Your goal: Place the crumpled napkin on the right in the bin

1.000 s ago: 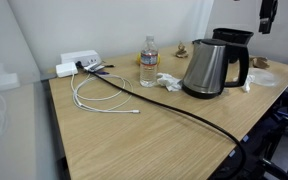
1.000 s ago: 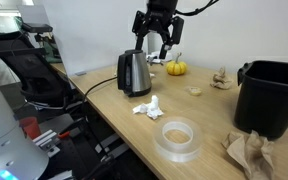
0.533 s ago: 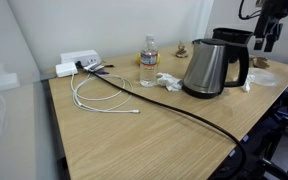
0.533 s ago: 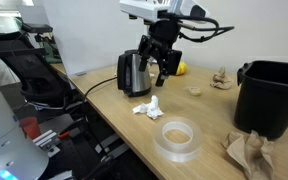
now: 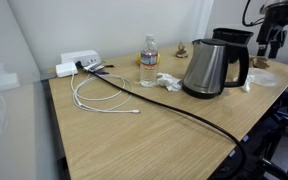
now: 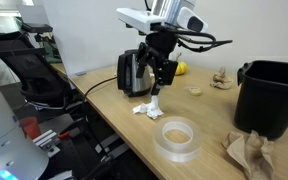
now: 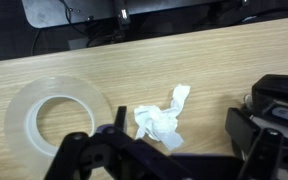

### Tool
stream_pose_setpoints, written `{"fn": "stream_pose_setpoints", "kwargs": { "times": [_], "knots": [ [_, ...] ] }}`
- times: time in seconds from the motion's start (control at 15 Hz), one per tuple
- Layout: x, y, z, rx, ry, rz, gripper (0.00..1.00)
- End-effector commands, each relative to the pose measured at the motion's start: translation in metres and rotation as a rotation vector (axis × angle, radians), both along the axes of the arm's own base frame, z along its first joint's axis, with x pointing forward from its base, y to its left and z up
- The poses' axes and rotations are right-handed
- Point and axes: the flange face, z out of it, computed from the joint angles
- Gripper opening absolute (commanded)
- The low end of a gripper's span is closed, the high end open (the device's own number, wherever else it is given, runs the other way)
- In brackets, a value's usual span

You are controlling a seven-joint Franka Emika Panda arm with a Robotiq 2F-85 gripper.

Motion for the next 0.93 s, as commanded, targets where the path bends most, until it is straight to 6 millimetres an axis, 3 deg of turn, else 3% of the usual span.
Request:
{"fn": "stream_pose_setpoints", "kwargs": {
  "times": [0.0, 0.27, 0.87],
  "knots": [
    [0.005, 0.006, -0.008, 0.011, -0.027, -0.039, 1.00],
    [0.011, 0.021, -0.035, 0.007, -0.031, -0.139, 1.00],
    [0.023, 0.017, -0.084, -0.184, -0.149, -0.233, 1.00]
  ]
}}
